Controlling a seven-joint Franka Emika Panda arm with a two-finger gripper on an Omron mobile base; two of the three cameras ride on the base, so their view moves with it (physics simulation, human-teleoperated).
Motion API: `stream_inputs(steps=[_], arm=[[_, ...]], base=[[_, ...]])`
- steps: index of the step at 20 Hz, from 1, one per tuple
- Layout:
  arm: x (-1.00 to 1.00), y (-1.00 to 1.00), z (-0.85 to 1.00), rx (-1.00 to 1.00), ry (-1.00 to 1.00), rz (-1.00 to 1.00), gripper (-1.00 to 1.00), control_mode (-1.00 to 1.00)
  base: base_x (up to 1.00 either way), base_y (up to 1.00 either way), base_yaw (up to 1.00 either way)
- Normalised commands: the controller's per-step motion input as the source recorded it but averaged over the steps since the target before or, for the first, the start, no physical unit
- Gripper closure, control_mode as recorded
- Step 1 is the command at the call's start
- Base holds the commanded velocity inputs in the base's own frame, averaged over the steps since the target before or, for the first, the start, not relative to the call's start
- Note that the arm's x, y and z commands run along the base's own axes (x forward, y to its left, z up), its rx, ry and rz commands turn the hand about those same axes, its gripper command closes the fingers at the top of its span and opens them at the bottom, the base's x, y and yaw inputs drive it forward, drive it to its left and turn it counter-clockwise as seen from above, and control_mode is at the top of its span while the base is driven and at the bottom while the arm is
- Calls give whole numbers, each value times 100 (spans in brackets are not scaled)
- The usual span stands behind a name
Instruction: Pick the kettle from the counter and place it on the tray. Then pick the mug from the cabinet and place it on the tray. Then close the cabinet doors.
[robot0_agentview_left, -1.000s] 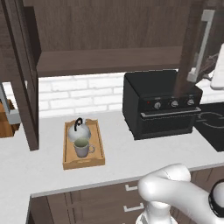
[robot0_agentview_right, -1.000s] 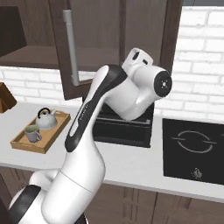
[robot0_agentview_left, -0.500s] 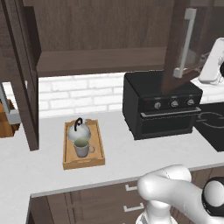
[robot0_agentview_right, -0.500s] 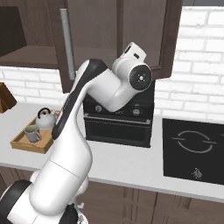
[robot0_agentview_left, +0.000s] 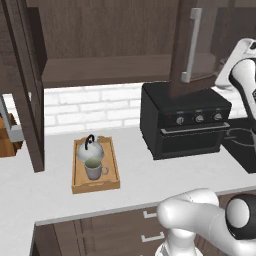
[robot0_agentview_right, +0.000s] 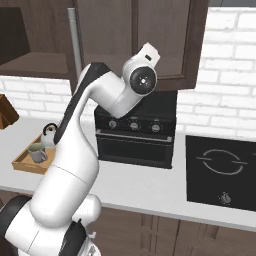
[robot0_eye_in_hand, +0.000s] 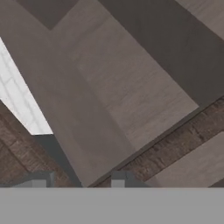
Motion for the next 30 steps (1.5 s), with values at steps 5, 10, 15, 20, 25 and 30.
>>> stream_inputs(steps=[5,10,15,20,25,30], arm=[[62,11,-11,0,0,-9,-100,-100],[58,11,-14,0,0,-8,-100,-100],[56,13,-14,0,0,-7,-100,-100],[54,9,-15,0,2,-7,-100,-100],[31,1,-42,-1,18,-2,-100,-100],[1,0,-78,0,13,0,-100,-100]], base=[[0,0,0],[0,0,0],[0,0,0],[0,0,0],[0,0,0],[0,0,0]])
